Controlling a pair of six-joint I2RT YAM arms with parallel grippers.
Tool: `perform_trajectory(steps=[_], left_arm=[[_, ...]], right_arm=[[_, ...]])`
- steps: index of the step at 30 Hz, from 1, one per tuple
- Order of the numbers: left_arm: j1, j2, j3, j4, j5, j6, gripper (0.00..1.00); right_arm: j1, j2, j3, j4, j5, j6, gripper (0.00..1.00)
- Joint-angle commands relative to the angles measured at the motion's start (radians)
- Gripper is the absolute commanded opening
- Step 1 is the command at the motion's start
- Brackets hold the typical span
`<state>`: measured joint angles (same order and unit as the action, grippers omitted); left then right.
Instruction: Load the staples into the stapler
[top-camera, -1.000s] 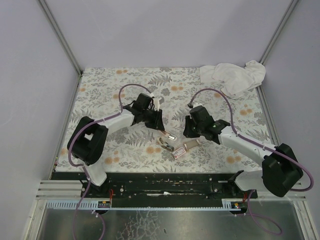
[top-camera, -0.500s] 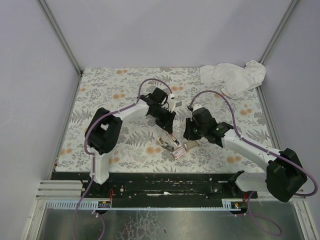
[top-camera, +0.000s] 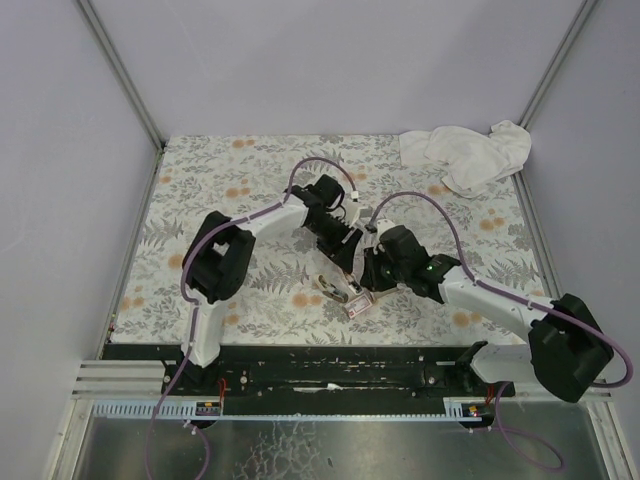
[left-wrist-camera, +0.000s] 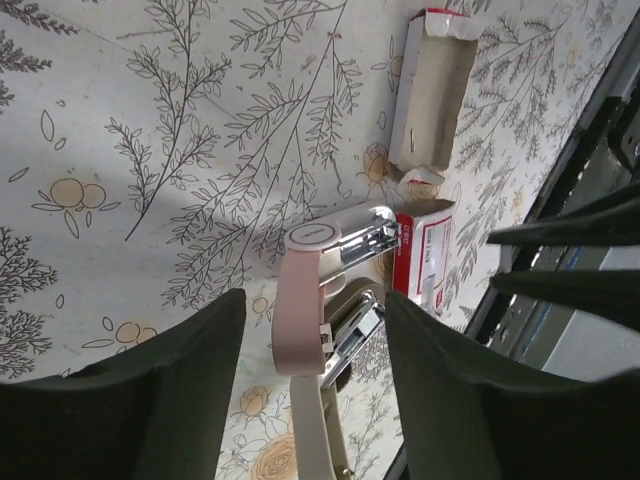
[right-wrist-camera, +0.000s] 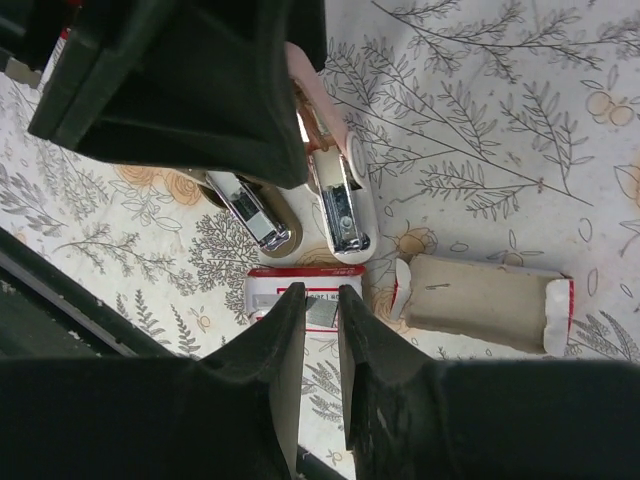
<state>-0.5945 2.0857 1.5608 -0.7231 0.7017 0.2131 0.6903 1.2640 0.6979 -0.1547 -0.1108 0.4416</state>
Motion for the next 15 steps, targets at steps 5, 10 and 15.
perform_trajectory(steps=[5,10,15], left_arm=[[0.031,-0.199,-0.110,0.240,-0.079,-0.125,0.64],[0.123,-0.365,-0.212,0.385,-0.147,-0.263,0.66],[0.205,-0.522,-0.341,0.433,-0.251,-0.300,0.66]], right_arm=[[0.058,0.089,0.087,0.026,0.090,-0.147,0.24],[0.058,0.136,0.124,0.011,0.073,-0.227,0.24],[0.058,0.205,0.173,-0.013,0.036,-0.306,0.24]])
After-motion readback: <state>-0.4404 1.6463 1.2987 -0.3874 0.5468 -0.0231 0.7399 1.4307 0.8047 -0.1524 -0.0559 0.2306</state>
